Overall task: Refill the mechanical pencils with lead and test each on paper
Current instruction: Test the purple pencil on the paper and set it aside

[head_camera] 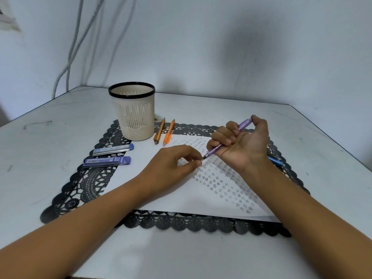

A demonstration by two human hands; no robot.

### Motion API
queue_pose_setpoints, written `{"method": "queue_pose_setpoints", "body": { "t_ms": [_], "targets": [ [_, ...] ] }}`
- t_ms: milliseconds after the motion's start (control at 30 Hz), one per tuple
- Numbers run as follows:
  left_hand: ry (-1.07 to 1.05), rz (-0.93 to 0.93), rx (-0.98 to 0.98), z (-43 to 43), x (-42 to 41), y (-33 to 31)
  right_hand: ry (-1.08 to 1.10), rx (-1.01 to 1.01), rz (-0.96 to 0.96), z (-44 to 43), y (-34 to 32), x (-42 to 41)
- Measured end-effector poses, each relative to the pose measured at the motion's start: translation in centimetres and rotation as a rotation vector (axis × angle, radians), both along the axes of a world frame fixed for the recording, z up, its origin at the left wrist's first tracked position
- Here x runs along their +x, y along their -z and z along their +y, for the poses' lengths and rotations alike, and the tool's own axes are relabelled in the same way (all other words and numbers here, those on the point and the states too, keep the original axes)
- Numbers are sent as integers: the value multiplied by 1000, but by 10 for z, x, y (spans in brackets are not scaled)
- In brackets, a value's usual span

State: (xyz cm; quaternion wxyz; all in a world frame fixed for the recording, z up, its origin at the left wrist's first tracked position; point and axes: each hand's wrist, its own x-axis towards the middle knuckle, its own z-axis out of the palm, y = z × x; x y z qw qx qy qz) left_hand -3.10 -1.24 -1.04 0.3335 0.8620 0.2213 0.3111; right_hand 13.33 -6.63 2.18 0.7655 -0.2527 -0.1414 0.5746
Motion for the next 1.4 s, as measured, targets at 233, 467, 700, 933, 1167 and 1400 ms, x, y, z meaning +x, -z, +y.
{"method": "queue_pose_setpoints", "body": {
  "t_ms": [233,467,700,933,1167,1400],
  "targets": [
    [-32,-33,8,3,0,0,17,-60,-76,0,-2,-1],
    [-157,-10,59,11,-2,-2,201,-268,-334,2,-8,19],
    [-202,220,156,12,-3,0,508,-160,-619,-4,-29,30],
    [153,620,386,0,-8,6,420,-31,-1353,8,-11,6],
    [182,682,403,2,-7,10,207,1,-1983,47,19,-12],
    [183,669,389,2,-7,11,68,80,-2190,72,23,-18]
  ]
}}
